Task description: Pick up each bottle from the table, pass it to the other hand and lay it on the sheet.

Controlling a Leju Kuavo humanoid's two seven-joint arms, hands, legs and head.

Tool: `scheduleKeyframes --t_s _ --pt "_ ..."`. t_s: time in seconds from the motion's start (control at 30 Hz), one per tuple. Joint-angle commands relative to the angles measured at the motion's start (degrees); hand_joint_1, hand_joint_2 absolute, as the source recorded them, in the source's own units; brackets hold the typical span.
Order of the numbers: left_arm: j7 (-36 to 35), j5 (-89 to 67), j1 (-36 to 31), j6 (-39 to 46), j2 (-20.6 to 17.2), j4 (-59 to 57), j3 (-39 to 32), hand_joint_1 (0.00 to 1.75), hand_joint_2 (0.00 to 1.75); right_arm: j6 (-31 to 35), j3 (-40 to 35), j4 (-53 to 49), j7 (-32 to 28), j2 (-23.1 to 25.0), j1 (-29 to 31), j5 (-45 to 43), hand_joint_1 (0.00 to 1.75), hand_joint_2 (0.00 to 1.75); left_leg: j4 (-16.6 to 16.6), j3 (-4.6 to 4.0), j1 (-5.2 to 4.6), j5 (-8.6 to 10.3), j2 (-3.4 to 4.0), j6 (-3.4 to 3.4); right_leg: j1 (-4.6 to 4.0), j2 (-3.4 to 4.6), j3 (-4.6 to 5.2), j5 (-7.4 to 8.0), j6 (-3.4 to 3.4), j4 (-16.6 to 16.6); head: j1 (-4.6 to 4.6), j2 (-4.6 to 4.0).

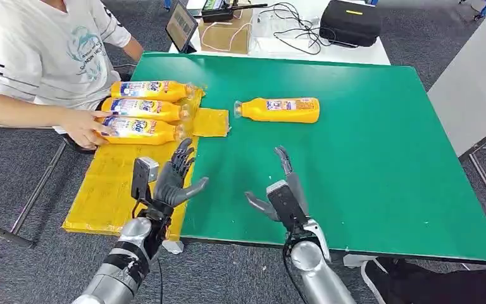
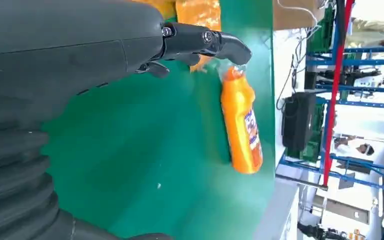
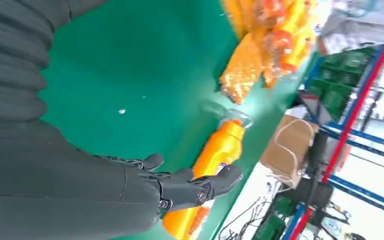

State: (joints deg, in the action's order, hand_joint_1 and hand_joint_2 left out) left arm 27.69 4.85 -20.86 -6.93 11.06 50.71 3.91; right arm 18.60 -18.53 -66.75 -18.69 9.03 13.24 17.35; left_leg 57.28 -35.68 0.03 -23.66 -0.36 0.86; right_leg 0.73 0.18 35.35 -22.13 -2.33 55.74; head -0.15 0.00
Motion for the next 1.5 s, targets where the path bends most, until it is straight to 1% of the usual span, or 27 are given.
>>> scheduleKeyframes --t_s 0.03,0.07,0.1,0.13,0.3,0.33,0.37,0.4,0.5,0.57,0.6,0.67,0.7,0.87,0.9,0.97,1.0,1.07,1.2,1.23,1.27,1.3,1.37,1.4,1.43,1.47,1.5 --pt "0.66 -0.32 -1.16 4.04 -0.45 -1.26 4.56 0.0 1.75 0.28 1.06 -0.93 -0.95 0.34 -0.21 -1.71 0.0 1.75 0.01 0.29 0.05 -0.13 -0.01 -0.07 -0.07 -0.06 -0.3 -0.14 0.1 0.01 0.0 0.0" --pt "1.03 -0.86 -1.15 4.96 -0.65 -1.17 4.62 0.0 1.75 0.1 0.98 -0.89 -0.95 0.16 -0.2 -1.72 0.0 1.75 -0.01 0.14 0.03 -0.06 0.0 -0.04 -0.03 -0.03 -0.14 -0.06 0.06 0.0 -0.02 0.0" --pt "1.0 -0.74 -1.11 5.02 -0.7 -1.19 4.45 0.0 1.75 0.05 0.98 -0.84 -0.95 0.12 -0.23 -1.73 0.0 1.75 0.02 0.25 0.03 -0.12 -0.01 -0.06 -0.05 -0.06 -0.26 -0.14 0.09 0.03 0.02 0.02" --pt "1.0 -0.75 -1.03 5.06 -0.75 -1.22 4.38 0.0 1.75 -0.02 0.95 -0.73 -0.9 0.03 -0.22 -1.73 0.0 1.75 -0.01 0.15 0.03 -0.06 0.01 -0.04 -0.05 -0.02 -0.15 -0.06 0.07 -0.01 0.0 0.0" --pt "1.15 -0.95 -0.99 5.55 -0.65 -1.42 4.24 0.0 1.75 0.28 0.84 -0.32 -0.58 0.06 0.08 -1.38 0.0 1.75 -0.01 0.24 0.03 -0.1 0.04 -0.05 -0.05 0.0 -0.23 -0.1 0.08 -0.01 0.0 0.0" --pt "1.15 -0.95 -0.99 5.55 -0.65 -1.42 4.24 0.0 1.75 0.28 0.84 -0.32 -0.58 0.06 0.08 -1.38 0.0 1.75 -0.02 0.12 0.02 -0.05 0.04 -0.03 -0.03 0.0 -0.12 -0.05 0.05 -0.02 0.0 0.0" --pt "1.15 -0.95 -0.99 5.55 -0.65 -1.42 4.24 0.0 1.75 0.28 0.84 -0.32 -0.58 0.06 0.08 -1.38 0.0 1.75 0.0 0.28 0.04 -0.14 0.04 -0.06 -0.06 -0.01 -0.28 -0.14 0.09 0.01 0.0 0.02" --pt "1.14 -0.98 -0.93 5.58 -0.58 -1.31 4.26 0.0 1.75 0.4 0.79 -0.31 -0.47 0.06 0.16 -1.25 0.0 1.75 -0.03 0.19 0.03 -0.07 0.01 -0.04 -0.04 -0.03 -0.18 -0.08 0.06 -0.02 0.0 0.02" --pt "2.17 -1.31 -0.59 6.93 -0.54 -0.08 3.78 0.0 1.75 0.72 0.77 -0.75 -0.79 0.16 0.13 -1.16 0.0 1.75 0.01 0.35 0.05 -0.17 0.04 -0.07 -0.07 -0.01 -0.34 -0.17 0.1 0.02 0.0 0.02" --pt "2.17 -1.06 -0.57 6.87 -0.68 0.27 3.49 0.0 1.75 0.77 0.8 -0.88 -0.79 0.19 0.1 -1.21 0.0 1.75 -0.02 0.13 0.03 -0.06 0.03 -0.04 -0.04 0.0 -0.13 -0.05 0.06 -0.02 0.0 0.0" --pt "2.17 -1.06 -0.63 6.88 -0.8 0.3 3.43 0.0 1.75 0.77 0.79 -0.89 -0.79 0.2 0.11 -1.21 0.0 1.75 0.03 0.3 0.04 -0.17 0.05 -0.07 -0.06 -0.01 -0.3 -0.16 0.1 0.03 0.0 0.0" --pt "2.17 -1.06 -0.63 6.88 -0.8 0.3 3.43 0.0 1.75 0.77 0.79 -0.89 -0.79 0.2 0.11 -1.21 0.0 1.75 -0.02 0.12 0.02 -0.05 0.03 -0.04 -0.03 0.0 -0.12 -0.05 0.06 -0.01 0.0 0.0" --pt "2.09 -0.77 -0.64 7.05 -0.75 0.26 3.03 0.0 1.75 0.94 0.85 -0.89 -0.81 0.27 0.08 -1.21 0.0 1.75 0.01 0.26 0.05 -0.12 0.04 -0.06 -0.06 -0.01 -0.26 -0.12 0.1 0.01 0.0 0.0" --pt "2.0 -0.59 -0.6 7.15 -0.84 -0.06 2.45 0.0 1.75 1.2 0.87 -1.16 -0.89 0.31 -0.17 -1.31 0.0 1.75 0.0 0.23 0.04 -0.11 0.06 -0.06 -0.06 0.02 -0.23 -0.09 0.08 -0.01 0.0 0.0" --pt "2.0 -0.59 -0.6 7.15 -0.84 -0.06 2.45 0.0 1.75 1.2 0.87 -1.16 -0.89 0.31 -0.17 -1.31 0.0 1.75 0.0 0.34 0.05 -0.16 0.07 -0.08 -0.06 0.01 -0.33 -0.15 0.11 0.01 0.0 0.02" --pt "2.0 -0.59 -0.6 7.15 -0.84 -0.06 2.45 0.0 1.75 1.2 0.87 -1.16 -0.89 0.31 -0.17 -1.31 0.0 1.75 -0.03 0.14 0.03 -0.07 0.05 -0.04 -0.04 0.01 -0.14 -0.05 0.07 -0.02 0.0 0.0" --pt "2.0 -0.59 -0.68 7.15 -0.74 -0.01 2.49 0.0 1.75 1.18 0.88 -1.19 -0.88 0.28 -0.1 -1.32 0.0 1.75 -0.01 0.28 0.05 -0.13 0.06 -0.06 -0.06 0.01 -0.27 -0.12 0.09 0.0 0.0 0.02" --pt "2.0 -0.59 -0.52 7.12 -0.68 0.15 2.51 0.0 1.75 1.13 0.85 -1.24 -0.87 0.11 -0.11 -1.27 0.0 1.75 -0.03 0.13 0.02 -0.06 0.04 -0.04 -0.03 0.0 -0.13 -0.05 0.06 -0.02 0.0 0.0" --pt "2.01 -0.58 -0.29 7.2 -0.57 0.46 2.51 0.0 1.75 1.19 0.74 -1.26 -0.81 0.19 -0.23 -1.24 0.0 1.75 0.04 0.37 0.06 -0.21 0.06 -0.07 -0.08 0.0 -0.39 -0.19 0.12 0.02 0.0 0.02" --pt "1.99 -0.74 -0.32 7.58 -0.62 0.45 2.6 0.0 1.75 1.23 0.71 -1.22 -0.79 0.2 -0.21 -1.28 0.0 1.75 -0.02 0.24 0.03 -0.11 0.05 -0.05 -0.05 0.01 -0.24 -0.1 0.08 -0.02 0.0 0.0" --pt "1.99 -0.74 -0.32 7.58 -0.62 0.45 2.6 0.0 1.75 1.23 0.71 -1.22 -0.79 0.2 -0.21 -1.28 0.0 1.75 0.0 0.37 0.06 -0.18 0.07 -0.07 -0.07 0.02 -0.37 -0.16 0.11 0.0 0.0 0.0" --pt "1.99 -0.74 -0.32 7.58 -0.62 0.45 2.6 0.0 1.75 1.23 0.71 -1.22 -0.79 0.2 -0.21 -1.28 0.0 1.75 -0.01 0.17 0.03 -0.08 0.05 -0.04 -0.04 0.01 -0.18 -0.07 0.07 -0.02 0.0 0.0" --pt "1.99 -0.74 -0.32 7.58 -0.62 0.45 2.6 0.0 1.75 1.23 0.71 -1.22 -0.79 0.2 -0.21 -1.28 0.0 1.75 0.02 0.48 0.06 -0.24 0.07 -0.09 -0.08 0.01 -0.47 -0.22 0.14 0.04 0.0 0.0" --pt "1.99 -0.74 -0.36 7.58 -0.68 0.43 2.56 0.0 1.75 1.23 0.71 -1.25 -0.79 0.2 -0.19 -1.29 0.0 1.75 0.0 0.27 0.05 -0.13 0.06 -0.06 -0.07 0.01 -0.27 -0.11 0.09 0.0 0.0 0.0" --pt "1.99 -0.74 -0.4 7.66 -0.69 0.38 2.46 0.0 1.75 1.25 0.72 -1.3 -0.8 0.19 -0.2 -1.31 0.0 1.75 0.03 0.36 0.06 -0.19 0.06 -0.08 -0.08 0.0 -0.36 -0.17 0.12 0.03 0.0 0.0" --pt "1.99 -0.74 -0.41 7.7 -0.72 0.41 2.4 0.0 1.75 1.24 0.7 -1.35 -0.81 0.19 -0.21 -1.33 0.0 1.75 0.0 0.18 0.03 -0.09 0.05 -0.05 -0.04 0.01 -0.18 -0.08 0.07 0.0 0.0 0.0" --pt "1.99 -0.74 -0.41 7.71 -0.72 0.44 2.39 0.0 1.75 1.22 0.69 -1.36 -0.81 0.18 -0.2 -1.34 0.0 1.75 0.01 0.26 0.04 -0.13 0.06 -0.06 -0.05 0.01 -0.25 -0.12 0.09 0.02 0.0 0.0"
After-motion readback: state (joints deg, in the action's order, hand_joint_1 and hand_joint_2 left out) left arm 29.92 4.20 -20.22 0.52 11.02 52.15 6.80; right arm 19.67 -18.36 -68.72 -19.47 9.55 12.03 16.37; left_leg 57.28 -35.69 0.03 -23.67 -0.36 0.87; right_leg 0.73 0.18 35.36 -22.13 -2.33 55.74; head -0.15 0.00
